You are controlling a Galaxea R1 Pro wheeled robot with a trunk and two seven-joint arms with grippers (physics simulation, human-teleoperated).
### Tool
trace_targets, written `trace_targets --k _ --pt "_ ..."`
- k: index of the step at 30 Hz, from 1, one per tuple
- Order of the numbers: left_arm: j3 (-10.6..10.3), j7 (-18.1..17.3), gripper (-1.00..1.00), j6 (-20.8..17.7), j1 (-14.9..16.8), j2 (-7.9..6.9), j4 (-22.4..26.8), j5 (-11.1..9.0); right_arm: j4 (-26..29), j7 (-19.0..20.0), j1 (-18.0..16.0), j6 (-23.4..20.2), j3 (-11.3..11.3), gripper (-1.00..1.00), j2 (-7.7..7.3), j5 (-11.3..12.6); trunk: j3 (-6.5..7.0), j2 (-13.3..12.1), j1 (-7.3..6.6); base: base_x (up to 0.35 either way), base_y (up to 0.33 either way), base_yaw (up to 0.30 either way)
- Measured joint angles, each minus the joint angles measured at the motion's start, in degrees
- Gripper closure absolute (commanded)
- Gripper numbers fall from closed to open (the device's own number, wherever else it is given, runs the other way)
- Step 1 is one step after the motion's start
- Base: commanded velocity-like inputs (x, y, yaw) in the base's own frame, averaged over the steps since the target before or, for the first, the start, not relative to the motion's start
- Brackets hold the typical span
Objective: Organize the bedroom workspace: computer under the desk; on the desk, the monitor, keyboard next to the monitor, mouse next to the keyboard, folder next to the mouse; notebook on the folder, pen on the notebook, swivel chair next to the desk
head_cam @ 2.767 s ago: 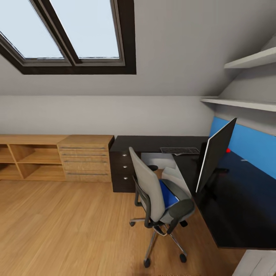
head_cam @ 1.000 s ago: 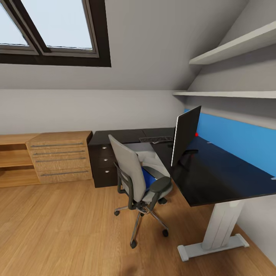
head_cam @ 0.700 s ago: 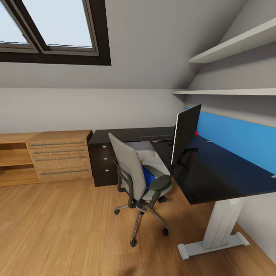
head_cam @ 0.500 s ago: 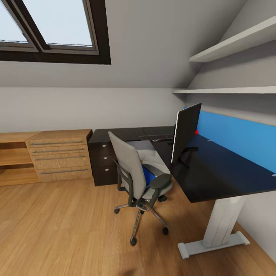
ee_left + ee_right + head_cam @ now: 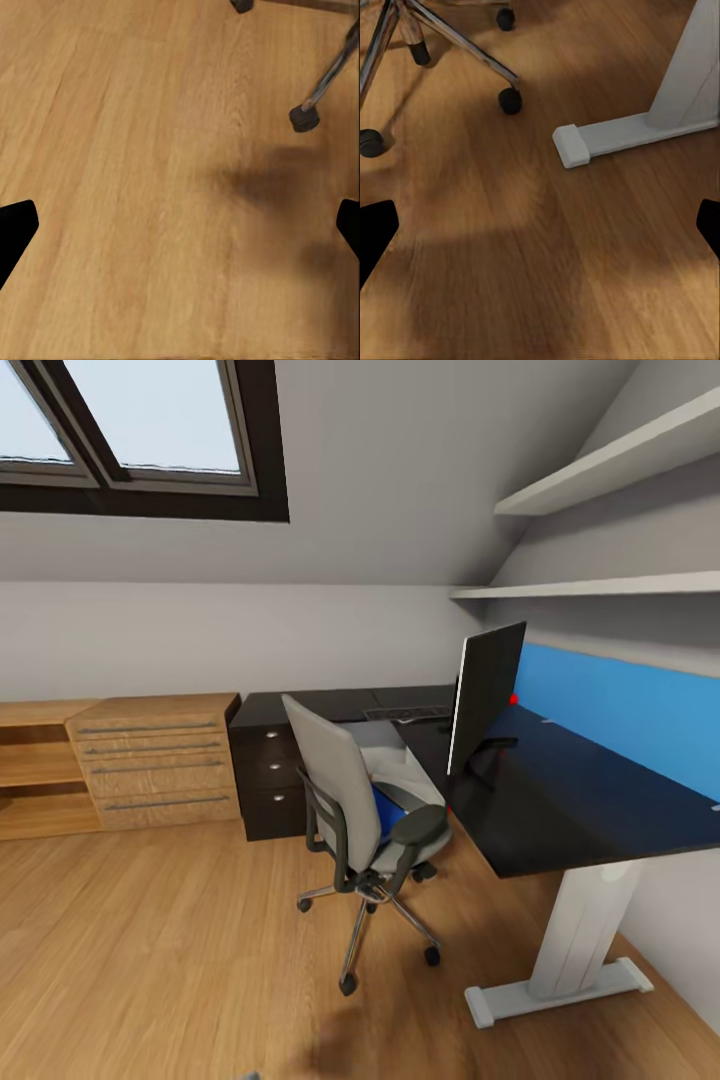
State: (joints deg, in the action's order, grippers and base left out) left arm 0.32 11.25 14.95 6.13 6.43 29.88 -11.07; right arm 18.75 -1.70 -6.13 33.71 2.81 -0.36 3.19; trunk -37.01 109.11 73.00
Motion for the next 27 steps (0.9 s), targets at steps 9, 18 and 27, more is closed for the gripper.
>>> trace_targets --k 9,18,27 --pt "-0.52 -0.23 -1.0 -27.1 0.01 0.73 28.24 0.13 12.48 0.23 -5.44 -26.48 0.91 -1.0 -2.27 0.33 -1.61 3.61 1.98 0.0 0.0 0.0" --pt "-3.5 -0.4 -1.0 -33.26 -3.74 0.8 44.57 0.13 13.34 0.4 -8.41 -31.99 1.6 -1.0 -3.4 1.08 -3.24 7.22 3.95 0.0 0.0 0.0" --pt "-4.45 -0.26 -1.0 -33.17 -8.98 0.12 40.17 0.29 -8.36 0.27 -8.53 3.94 0.83 -1.0 -2.94 0.2 -4.88 10.83 5.93 0.0 0.0 0.0"
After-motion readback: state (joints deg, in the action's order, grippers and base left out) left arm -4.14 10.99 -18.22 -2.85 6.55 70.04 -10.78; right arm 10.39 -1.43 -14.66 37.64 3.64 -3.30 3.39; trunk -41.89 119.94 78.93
